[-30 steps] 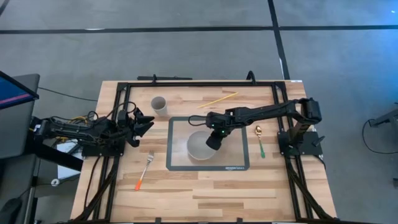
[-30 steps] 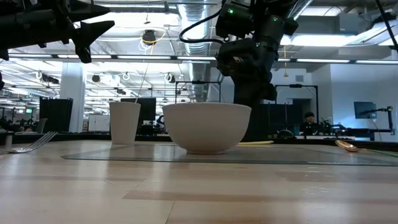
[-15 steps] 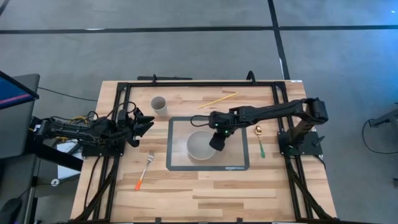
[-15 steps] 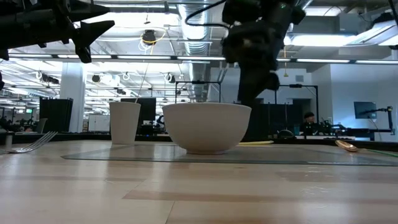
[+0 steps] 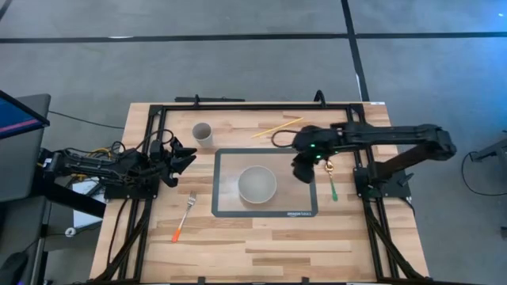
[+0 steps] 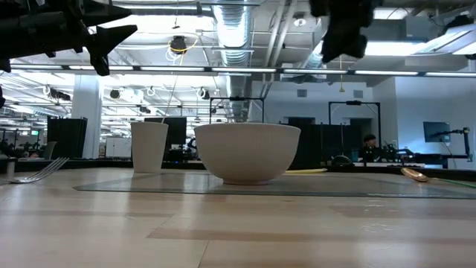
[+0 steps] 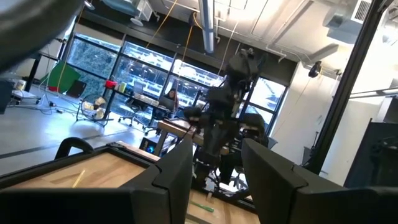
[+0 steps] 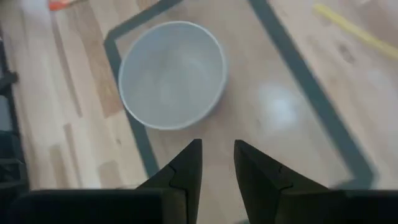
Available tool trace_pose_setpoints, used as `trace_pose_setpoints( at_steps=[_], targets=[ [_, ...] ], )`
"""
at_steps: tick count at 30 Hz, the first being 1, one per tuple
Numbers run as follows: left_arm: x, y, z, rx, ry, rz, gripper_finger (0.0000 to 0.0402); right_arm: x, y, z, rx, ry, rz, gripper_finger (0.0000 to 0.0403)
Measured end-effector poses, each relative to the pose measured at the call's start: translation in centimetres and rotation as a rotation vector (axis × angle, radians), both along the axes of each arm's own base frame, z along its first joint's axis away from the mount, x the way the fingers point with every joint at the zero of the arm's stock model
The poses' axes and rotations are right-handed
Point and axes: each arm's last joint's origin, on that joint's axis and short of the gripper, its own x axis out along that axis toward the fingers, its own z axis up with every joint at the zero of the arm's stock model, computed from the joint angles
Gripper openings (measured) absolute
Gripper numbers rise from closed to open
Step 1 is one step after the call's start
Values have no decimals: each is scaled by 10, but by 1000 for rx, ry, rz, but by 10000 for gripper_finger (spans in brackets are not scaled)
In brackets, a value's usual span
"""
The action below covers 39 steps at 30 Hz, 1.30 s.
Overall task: Pick & Place Utensil
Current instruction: Put the green spoon into the white bowl
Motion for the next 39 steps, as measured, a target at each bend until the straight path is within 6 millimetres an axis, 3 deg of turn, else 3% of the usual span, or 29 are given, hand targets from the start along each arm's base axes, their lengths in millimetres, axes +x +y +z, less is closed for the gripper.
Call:
trace_pose_setpoints(
  at_steps=[6,17,22,30,39],
  targets=[
    [0,0,0,0,0,0,140,-31,9,-11,25,81,-42,87],
    [0,0,0,0,0,1,140,-75,14,-62,62,328,-314,87],
    [0,0,0,0,0,1,140,-85,16,-83,98,383,-448,87],
    [0,0,0,-1,-4,1,140,-99,20,-112,87,483,-517,87],
    [0,0,1,-1,-8,1,140,-99,18,-133,115,447,-647,87]
  ],
)
